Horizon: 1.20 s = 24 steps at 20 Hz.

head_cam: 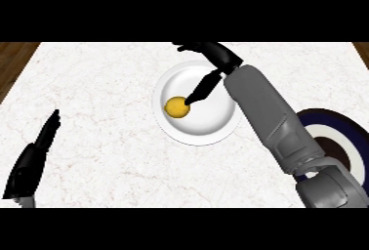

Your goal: Pick the lemon from the plate and place it in the plate

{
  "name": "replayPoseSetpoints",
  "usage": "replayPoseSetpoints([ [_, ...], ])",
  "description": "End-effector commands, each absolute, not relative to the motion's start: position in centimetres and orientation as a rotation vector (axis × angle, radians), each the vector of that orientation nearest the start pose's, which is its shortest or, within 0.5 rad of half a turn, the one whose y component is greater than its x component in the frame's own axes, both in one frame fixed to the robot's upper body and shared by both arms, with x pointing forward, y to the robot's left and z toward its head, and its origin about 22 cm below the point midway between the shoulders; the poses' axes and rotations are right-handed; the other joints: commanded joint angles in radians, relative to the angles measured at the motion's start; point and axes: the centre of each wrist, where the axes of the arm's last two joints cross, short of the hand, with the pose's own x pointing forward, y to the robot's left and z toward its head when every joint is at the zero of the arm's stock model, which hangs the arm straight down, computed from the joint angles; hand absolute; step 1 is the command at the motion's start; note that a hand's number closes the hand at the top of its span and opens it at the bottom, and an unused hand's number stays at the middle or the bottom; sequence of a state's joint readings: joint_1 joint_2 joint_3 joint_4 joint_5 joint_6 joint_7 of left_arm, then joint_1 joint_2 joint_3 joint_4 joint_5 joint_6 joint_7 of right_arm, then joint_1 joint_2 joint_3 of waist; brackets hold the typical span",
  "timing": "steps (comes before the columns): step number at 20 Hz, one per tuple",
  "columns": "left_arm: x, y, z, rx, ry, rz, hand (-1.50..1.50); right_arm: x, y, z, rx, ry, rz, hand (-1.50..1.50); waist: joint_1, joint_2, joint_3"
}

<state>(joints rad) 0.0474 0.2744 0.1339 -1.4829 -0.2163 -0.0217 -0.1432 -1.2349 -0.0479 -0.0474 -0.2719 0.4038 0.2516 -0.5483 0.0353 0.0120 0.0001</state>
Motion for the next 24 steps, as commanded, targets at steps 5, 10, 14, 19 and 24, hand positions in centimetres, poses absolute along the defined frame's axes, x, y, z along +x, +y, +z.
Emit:
replayPoseSetpoints([
  [5,22.8,32.7,0.5,0.433,-1.548,-0.323,0.00,47.3,-18.6,12.5,0.336,-1.781,0.648,-1.50,0.022,0.011,0.002],
  [10,25.0,30.8,0.6,0.409,-1.566,-0.336,0.00,47.3,-23.5,13.0,0.370,-1.825,0.589,-1.50,0.039,0.033,0.002],
  [14,23.8,31.2,0.1,0.408,-1.586,-0.361,0.00,46.7,-27.5,13.1,0.367,-1.887,0.575,-1.50,0.065,0.040,0.004],
  [19,24.9,30.6,1.2,0.406,-1.611,-0.362,0.00,46.5,-30.5,15.4,0.327,-1.899,0.613,-1.50,0.072,0.045,0.005],
  [24,24.4,31.3,1.0,0.387,-1.608,-0.376,0.00,45.7,-32.7,14.2,0.290,-1.901,0.593,-1.50,0.090,0.051,0.007],
])
